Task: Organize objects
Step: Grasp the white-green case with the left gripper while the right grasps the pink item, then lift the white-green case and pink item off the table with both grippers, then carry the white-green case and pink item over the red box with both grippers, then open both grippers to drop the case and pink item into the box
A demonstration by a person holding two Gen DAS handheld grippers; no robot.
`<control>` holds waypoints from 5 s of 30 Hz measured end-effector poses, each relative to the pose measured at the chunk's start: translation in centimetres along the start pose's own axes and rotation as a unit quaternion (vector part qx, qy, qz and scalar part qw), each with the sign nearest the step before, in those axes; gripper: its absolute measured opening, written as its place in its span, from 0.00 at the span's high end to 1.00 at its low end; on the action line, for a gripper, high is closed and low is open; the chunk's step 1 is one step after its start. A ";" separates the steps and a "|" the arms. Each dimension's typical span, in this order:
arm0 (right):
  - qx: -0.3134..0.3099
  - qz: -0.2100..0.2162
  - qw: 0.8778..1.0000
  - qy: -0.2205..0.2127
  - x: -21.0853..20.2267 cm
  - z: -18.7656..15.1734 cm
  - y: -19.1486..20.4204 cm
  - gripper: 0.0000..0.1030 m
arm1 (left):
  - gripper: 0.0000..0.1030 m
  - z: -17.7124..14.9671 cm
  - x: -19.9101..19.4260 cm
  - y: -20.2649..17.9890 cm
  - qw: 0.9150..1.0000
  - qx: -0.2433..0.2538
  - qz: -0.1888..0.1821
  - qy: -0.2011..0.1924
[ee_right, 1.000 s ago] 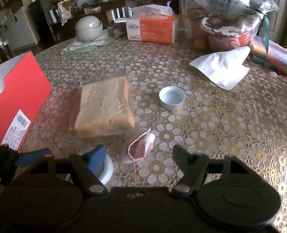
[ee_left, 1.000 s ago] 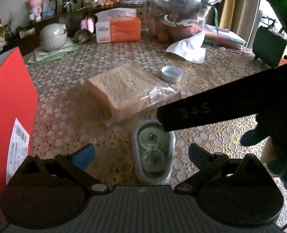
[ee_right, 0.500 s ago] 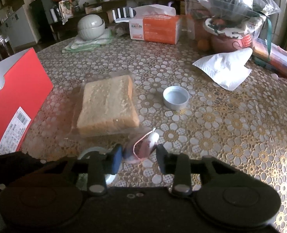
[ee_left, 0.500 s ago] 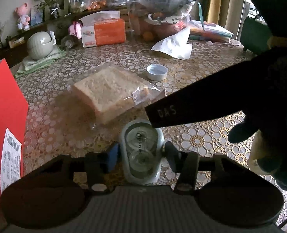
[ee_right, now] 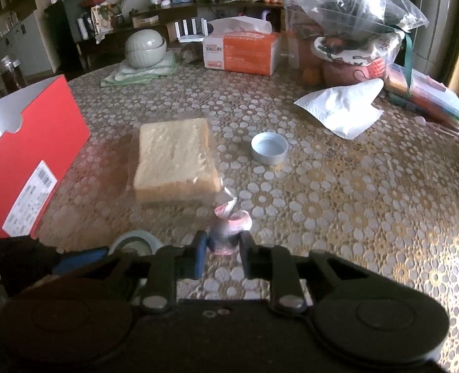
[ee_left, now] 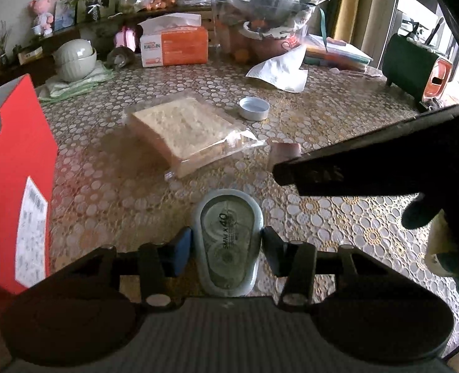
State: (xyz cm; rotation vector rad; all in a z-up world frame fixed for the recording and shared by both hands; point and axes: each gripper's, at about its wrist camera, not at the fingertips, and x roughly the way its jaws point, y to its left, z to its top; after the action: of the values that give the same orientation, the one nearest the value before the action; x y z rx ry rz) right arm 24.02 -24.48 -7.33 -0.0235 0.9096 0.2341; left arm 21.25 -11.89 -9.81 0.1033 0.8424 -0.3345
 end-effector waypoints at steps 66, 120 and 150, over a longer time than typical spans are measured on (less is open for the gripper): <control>0.035 -0.020 0.999 -0.008 -6.1 -6.2 -1.8 0.90 | 0.54 -2.5 -7.0 2.6 0.998 -0.047 -0.014 -0.025; -0.124 0.095 0.985 -0.068 -8.2 4.2 25.4 0.90 | 0.54 -0.4 -21.9 27.4 0.985 -0.101 0.120 -0.065; -0.137 0.097 0.986 0.016 1.4 5.0 31.3 0.90 | 0.53 0.2 -10.7 31.8 0.982 -0.062 0.161 0.071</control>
State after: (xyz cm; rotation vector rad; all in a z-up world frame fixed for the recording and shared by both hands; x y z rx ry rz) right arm 22.12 6.85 -2.87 -0.1950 0.9071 0.5399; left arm 25.30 20.76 -3.08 0.1467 0.9682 0.0300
